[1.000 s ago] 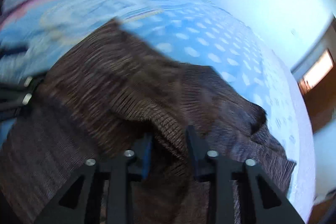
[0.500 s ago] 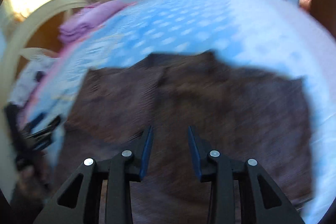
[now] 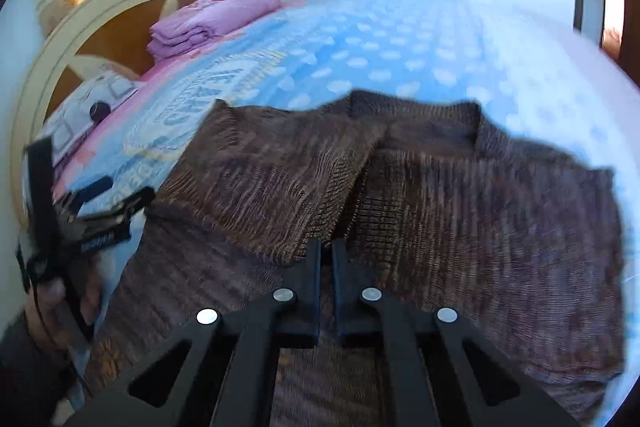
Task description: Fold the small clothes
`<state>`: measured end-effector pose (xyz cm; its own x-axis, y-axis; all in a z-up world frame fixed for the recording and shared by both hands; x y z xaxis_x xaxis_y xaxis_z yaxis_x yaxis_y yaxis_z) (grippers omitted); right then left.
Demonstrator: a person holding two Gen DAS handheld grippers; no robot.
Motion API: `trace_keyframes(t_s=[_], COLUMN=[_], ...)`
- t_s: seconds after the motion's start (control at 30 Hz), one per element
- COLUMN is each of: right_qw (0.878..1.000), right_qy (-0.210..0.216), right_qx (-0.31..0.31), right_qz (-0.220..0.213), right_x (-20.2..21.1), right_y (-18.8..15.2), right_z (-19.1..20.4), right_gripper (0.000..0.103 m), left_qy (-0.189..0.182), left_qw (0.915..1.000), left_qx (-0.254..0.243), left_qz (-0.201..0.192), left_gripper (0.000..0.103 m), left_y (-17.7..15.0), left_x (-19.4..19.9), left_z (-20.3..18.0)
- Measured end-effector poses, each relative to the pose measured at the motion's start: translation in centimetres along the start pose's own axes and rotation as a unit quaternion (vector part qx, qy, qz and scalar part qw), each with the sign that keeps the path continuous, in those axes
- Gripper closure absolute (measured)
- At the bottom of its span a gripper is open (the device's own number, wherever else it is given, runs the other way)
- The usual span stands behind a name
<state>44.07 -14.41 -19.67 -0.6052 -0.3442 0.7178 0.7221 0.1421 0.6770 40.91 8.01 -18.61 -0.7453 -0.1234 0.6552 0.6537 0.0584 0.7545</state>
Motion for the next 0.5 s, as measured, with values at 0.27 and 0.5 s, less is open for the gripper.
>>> trace_keyframes(t_s=[0.27, 0.5], right_qw=[0.999, 0.998], right_qy=[-0.033, -0.053], right_qx=[0.014, 0.02], right_qz=[0.015, -0.02], right_x=[-0.6, 1.6], right_y=[-2.1, 0.1], right_z=[-1.8, -1.1], right_gripper=[0.098, 0.07], left_qy=[0.026, 0.066], left_qw=[0.9978, 0.9948], left_qx=[-0.047, -0.07], left_qz=[0.039, 0.033], left_gripper=[0.0, 0.0], left_y=[-0.3, -0.7], left_x=[-1.5, -0.9], left_z=[-1.8, -2.1])
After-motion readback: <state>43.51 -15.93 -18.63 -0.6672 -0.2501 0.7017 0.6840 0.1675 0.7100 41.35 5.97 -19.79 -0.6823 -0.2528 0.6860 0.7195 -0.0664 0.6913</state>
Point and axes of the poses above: each gripper's, at about its wrist camera, not at the fingertips, and x roughly against the way its jaws point, z to its left, y to its top, the point moved 5 cm from there along -x, roughly the way its jaws point, and after that the axes turned 2 degrees about -x, right-handed, at the moved point
